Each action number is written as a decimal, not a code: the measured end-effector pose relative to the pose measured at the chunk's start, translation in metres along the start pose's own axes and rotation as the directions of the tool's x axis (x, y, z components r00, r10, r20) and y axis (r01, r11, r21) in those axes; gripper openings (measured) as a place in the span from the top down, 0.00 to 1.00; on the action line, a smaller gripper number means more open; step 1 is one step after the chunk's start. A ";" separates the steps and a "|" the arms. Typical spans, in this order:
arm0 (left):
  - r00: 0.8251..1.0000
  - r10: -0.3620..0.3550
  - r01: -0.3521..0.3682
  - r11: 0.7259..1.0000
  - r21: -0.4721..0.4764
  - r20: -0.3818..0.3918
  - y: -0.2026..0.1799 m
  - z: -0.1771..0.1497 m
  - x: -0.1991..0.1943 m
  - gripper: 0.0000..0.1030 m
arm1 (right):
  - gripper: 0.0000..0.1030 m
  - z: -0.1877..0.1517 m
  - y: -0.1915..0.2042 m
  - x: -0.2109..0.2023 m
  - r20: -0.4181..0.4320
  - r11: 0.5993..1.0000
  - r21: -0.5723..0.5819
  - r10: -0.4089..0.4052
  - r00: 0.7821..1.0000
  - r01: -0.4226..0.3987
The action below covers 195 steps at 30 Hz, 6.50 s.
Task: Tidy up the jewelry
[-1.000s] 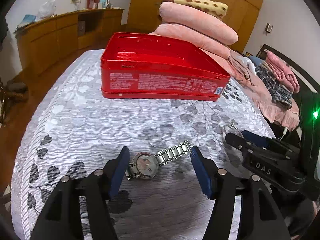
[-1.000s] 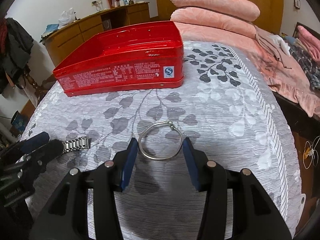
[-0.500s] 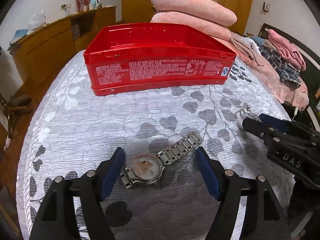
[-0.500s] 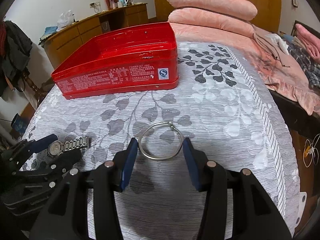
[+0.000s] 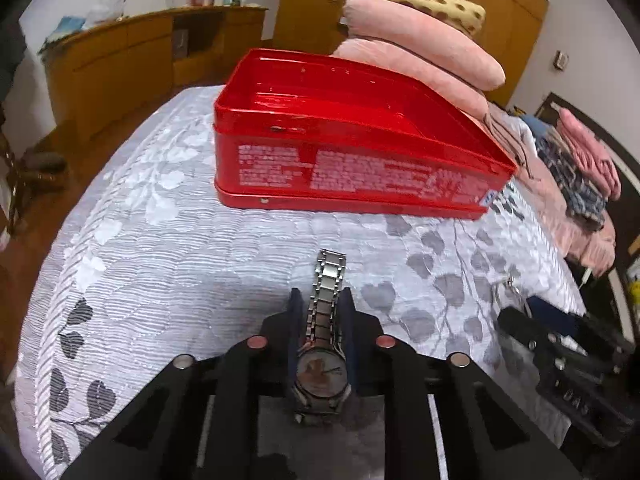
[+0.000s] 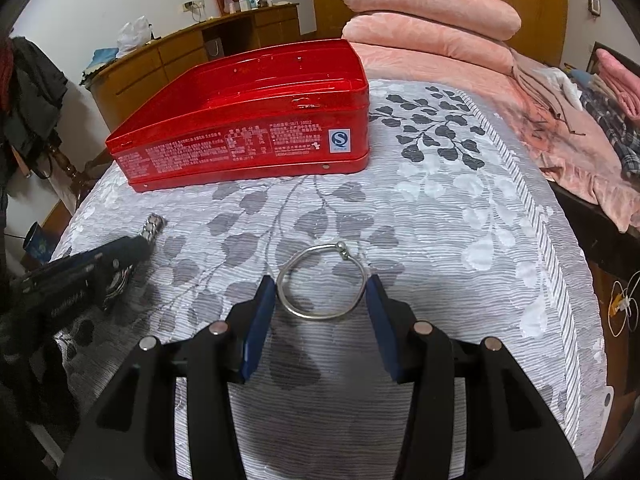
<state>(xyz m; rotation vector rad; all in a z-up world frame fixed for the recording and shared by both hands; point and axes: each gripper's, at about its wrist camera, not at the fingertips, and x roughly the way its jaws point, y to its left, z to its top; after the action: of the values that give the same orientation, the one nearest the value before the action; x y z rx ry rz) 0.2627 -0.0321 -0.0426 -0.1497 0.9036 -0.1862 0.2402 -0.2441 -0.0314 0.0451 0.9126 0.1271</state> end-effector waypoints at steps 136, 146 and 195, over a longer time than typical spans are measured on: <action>0.742 0.002 -0.131 0.981 0.143 0.670 -0.027 -0.002 -0.238 0.06 | 0.05 0.028 0.031 -0.201 0.541 0.996 -0.094 0.053 0.839 -0.003; 0.714 -0.007 -0.138 0.979 0.151 0.700 -0.032 -0.009 -0.256 0.06 | 0.05 0.021 0.041 -0.228 0.588 0.993 -0.114 0.061 0.806 0.008; 0.700 -0.015 -0.136 0.979 0.153 0.714 -0.038 -0.009 -0.269 0.06 | 0.05 0.019 0.042 -0.244 0.619 0.990 -0.140 0.095 0.779 -0.010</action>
<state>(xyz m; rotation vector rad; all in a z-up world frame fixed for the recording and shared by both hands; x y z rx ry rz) 0.0893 -0.0091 0.1653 0.0010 0.0967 -0.1350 0.1043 -0.2340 0.1758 -0.0095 0.2277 0.2084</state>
